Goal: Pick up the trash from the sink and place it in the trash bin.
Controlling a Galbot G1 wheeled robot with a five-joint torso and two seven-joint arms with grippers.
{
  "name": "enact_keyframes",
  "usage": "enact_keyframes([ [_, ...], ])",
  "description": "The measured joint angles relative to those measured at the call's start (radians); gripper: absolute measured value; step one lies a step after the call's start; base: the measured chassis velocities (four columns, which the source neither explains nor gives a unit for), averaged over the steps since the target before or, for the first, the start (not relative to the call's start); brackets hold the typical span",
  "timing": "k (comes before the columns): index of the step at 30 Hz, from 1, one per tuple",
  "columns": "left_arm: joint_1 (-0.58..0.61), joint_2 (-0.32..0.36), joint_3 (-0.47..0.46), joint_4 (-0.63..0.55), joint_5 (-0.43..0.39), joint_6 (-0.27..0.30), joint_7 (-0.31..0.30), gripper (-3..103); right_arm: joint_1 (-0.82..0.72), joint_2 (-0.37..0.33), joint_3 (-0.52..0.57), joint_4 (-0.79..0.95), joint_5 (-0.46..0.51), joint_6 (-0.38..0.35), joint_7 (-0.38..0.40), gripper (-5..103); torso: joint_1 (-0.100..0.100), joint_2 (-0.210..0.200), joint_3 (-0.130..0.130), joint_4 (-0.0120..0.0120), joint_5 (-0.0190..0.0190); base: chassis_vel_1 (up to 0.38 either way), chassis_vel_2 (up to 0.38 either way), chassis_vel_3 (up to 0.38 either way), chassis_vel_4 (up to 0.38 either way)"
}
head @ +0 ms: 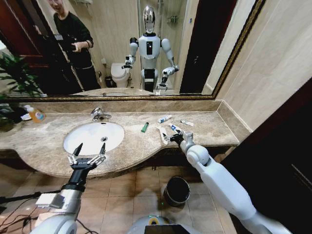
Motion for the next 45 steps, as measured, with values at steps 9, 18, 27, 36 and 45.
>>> enact_keyframes([
  [9, 0.0, 0.0, 0.0, 0.0, 0.0, 0.0, 0.0, 100, -0.072, 0.003, 0.03, 0.015, -0.028, 0.009, -0.002, 102, 0.0, 0.0, 0.0, 0.0, 0.0, 0.0, 0.0, 0.0, 0.0],
  [18, 0.0, 0.0, 0.0, 0.0, 0.0, 0.0, 0.0, 100, -0.092, 0.009, 0.05, -0.007, -0.027, 0.026, -0.014, 77, 0.0, 0.0, 0.0, 0.0, 0.0, 0.0, 0.0, 0.0, 0.0],
  [27, 0.0, 0.0, 0.0, 0.0, 0.0, 0.0, 0.0, 100, -0.094, 0.018, 0.051, -0.016, -0.026, 0.032, -0.024, 42, 0.0, 0.0, 0.0, 0.0, 0.0, 0.0, 0.0, 0.0, 0.0],
  [36, 0.0, 0.0, 0.0, 0.0, 0.0, 0.0, 0.0, 100, -0.108, 0.02, 0.055, -0.009, -0.026, 0.048, -0.035, 10, 0.0, 0.0, 0.0, 0.0, 0.0, 0.0, 0.0, 0.0, 0.0],
  [45, 0.0, 0.0, 0.0, 0.0, 0.0, 0.0, 0.0, 100, -0.115, 0.032, 0.055, 0.006, -0.026, 0.072, -0.042, 0, 0.0, 0.0, 0.0, 0.0, 0.0, 0.0, 0.0, 0.0, 0.0],
])
